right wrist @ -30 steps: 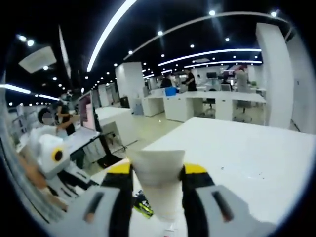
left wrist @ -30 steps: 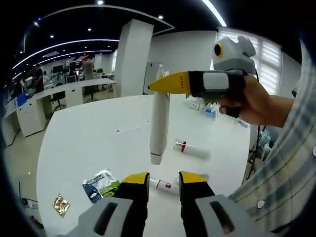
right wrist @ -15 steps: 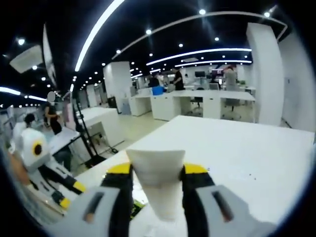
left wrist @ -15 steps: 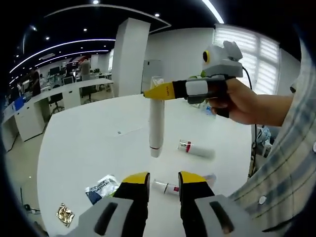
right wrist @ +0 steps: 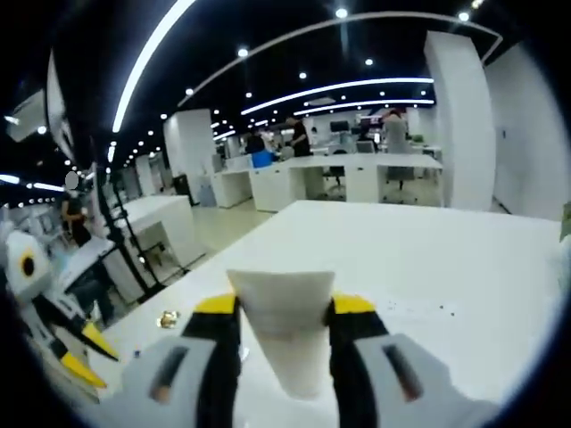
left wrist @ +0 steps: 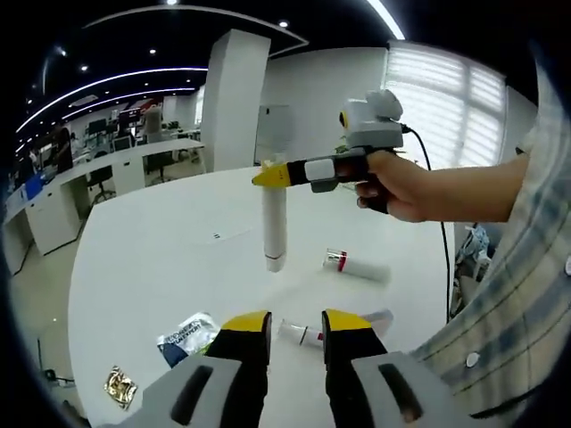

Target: Arrange the skincare products in the storage area until every visible bottle or jar stands upright without overlapping.

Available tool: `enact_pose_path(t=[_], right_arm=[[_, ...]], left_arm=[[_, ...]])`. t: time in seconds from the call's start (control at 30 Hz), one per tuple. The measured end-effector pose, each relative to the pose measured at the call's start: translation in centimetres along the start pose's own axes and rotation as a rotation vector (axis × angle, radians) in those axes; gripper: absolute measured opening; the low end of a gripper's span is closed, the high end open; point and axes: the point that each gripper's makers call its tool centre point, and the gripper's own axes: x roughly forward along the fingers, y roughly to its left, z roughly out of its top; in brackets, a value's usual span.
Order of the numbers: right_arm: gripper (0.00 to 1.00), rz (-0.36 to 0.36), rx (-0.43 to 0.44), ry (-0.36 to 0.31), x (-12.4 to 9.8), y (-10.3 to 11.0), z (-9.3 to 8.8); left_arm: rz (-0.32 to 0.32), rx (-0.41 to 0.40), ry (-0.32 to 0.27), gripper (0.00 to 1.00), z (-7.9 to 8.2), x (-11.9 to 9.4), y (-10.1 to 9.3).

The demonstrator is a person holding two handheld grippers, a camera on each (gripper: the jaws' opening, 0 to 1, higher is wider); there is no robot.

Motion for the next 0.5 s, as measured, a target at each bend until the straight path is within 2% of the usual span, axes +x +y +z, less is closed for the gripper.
enact_pose_path(t=[0.33, 0.5], right_arm=[[0.36, -0.023, -0.001, -0.025, 2.3, -1.5, 0.0], [0.36, -0.038, 0.002, -0.008, 3.0, -2.4, -0.8]], left_arm=[[0.017, -0.005, 0.011, 0.23, -0.1, -0.3, 1.0], [0.014, -0.015, 0.026, 0.23, -0.6, -0.3, 0.9]])
